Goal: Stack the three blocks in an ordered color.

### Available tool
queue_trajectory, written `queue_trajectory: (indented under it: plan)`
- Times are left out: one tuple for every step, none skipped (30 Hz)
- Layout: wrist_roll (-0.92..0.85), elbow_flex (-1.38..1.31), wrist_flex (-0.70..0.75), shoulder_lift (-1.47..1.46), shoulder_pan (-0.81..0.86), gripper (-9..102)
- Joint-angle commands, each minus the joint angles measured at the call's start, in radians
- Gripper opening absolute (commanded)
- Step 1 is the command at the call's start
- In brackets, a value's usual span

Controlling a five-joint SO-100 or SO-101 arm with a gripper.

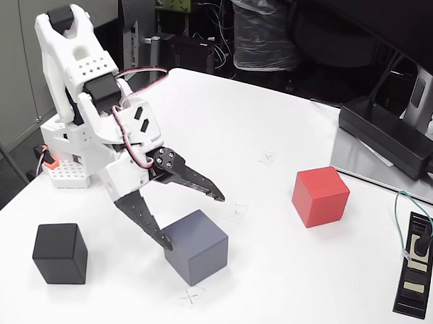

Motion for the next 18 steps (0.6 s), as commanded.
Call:
queue_trajectory:
  plan:
    - [-0.012, -0.002, -0.017, -0.005, 0.011, 43]
    - [-0.015, -0.005, -0.017, -0.017, 0.012, 43]
    - [-0.025, -0.011, -0.017, -0.034, 0.012, 43]
    - [-0.04, -0.012, -0.018, -0.051, 0.014, 43]
    - [-0.061, -0.014, -0.02, -0.06, 0.015, 43]
    - [-0.084, -0.014, -0.021, -0.067, 0.021, 43]
    - [-0.101, -0.014, -0.021, -0.069, 0.035, 43]
    - [-0.117, -0.014, -0.023, -0.071, 0.052, 43]
    - [-0.129, -0.014, -0.029, -0.074, 0.067, 43]
    - [-0.135, -0.014, -0.04, -0.077, 0.077, 43]
    - [-0.135, -0.011, -0.052, -0.08, 0.084, 43]
    - [-0.138, -0.006, -0.066, -0.08, 0.084, 43]
    - [-0.138, 0.0, -0.08, -0.08, 0.083, 43]
    - [-0.14, 0.002, -0.091, -0.08, 0.083, 42]
    - [-0.14, 0.003, -0.095, -0.08, 0.083, 41]
    - [-0.14, 0.003, -0.098, -0.081, 0.08, 40]
    - [-0.14, 0.003, -0.1, -0.081, 0.08, 38]
    - [-0.141, 0.003, -0.104, -0.081, 0.08, 35]
